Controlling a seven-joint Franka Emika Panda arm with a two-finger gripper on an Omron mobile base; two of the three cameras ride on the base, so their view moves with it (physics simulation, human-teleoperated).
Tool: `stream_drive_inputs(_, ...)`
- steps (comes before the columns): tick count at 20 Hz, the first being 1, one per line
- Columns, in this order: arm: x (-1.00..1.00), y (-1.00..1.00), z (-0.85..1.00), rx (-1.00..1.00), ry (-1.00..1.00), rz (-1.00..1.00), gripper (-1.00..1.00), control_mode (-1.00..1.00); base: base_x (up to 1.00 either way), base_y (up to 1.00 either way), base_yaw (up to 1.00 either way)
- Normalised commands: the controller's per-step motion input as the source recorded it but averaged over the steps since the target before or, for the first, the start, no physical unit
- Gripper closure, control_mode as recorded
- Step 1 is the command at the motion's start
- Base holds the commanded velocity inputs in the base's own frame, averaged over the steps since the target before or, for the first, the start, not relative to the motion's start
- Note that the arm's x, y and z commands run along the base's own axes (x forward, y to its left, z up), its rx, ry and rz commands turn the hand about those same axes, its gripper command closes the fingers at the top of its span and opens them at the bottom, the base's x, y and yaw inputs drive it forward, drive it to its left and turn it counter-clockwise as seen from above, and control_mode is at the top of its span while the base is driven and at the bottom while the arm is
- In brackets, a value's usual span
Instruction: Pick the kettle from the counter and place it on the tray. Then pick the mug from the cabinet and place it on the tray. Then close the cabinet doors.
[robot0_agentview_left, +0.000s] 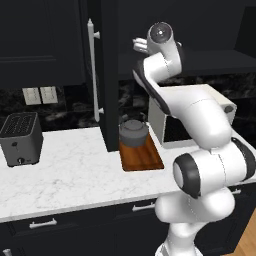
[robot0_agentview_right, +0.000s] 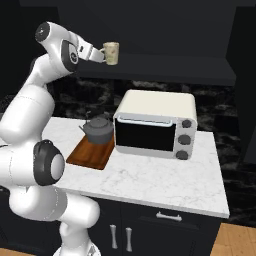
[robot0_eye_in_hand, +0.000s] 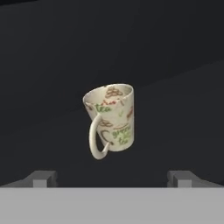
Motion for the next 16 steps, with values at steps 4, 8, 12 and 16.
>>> stream_drive_inputs(4,0.16,0.01,-0.03,0.0,0.02,-0.14,-1.0,-1.0,0.0,0.0,0.0)
stream_drive_inputs(8,0.12,0.0,-0.09,0.0,0.03,-0.1,-1.0,-1.0,0.0,0.0,0.0)
stream_drive_inputs(12,0.1,0.0,-0.11,0.0,0.04,-0.08,-1.0,-1.0,0.0,0.0,0.0)
stream_drive_inputs(16,0.23,0.0,-0.01,0.0,0.02,-0.02,-1.0,-1.0,0.0,0.0,0.0)
